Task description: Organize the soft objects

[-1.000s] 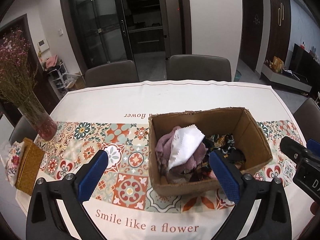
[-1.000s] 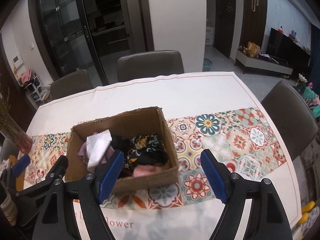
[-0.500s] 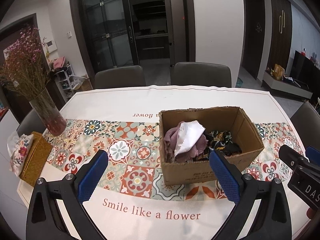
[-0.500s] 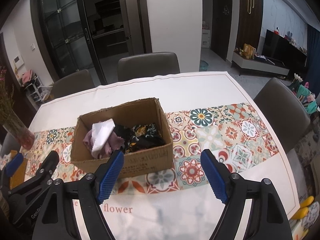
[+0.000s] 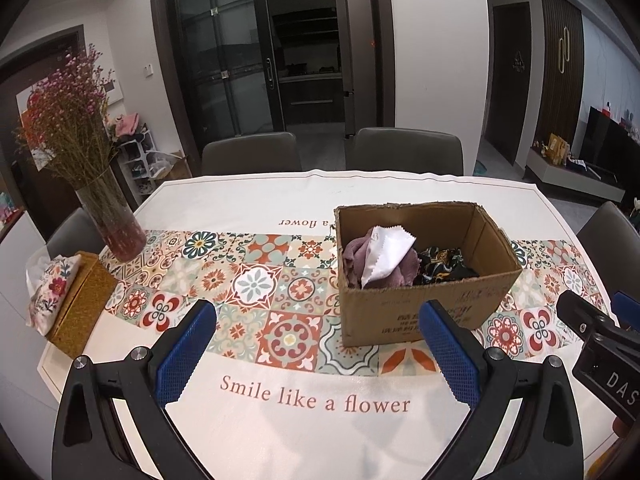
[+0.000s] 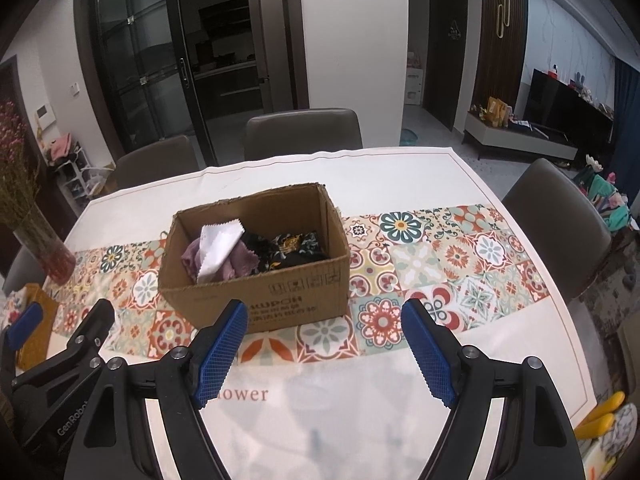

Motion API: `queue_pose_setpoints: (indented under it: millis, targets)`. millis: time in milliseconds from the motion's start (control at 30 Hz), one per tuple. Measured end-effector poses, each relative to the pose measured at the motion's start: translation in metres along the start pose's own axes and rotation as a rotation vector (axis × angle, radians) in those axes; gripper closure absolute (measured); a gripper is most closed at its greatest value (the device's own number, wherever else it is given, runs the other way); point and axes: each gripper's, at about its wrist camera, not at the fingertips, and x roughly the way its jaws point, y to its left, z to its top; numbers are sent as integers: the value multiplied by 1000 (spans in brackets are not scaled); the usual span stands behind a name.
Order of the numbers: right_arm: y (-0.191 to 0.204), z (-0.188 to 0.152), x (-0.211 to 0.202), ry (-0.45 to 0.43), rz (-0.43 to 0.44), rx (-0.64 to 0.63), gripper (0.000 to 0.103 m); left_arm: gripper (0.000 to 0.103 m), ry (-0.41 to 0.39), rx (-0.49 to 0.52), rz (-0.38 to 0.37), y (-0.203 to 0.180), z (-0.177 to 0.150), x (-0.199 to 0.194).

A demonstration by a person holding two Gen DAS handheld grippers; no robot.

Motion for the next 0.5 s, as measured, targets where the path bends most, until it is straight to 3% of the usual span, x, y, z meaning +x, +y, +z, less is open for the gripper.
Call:
queue_pose_setpoints:
  millis: [500]
  targets:
    - [5,-44,-28,-21,-2,-18,23,0,13,-6,-3,14,-46,-23]
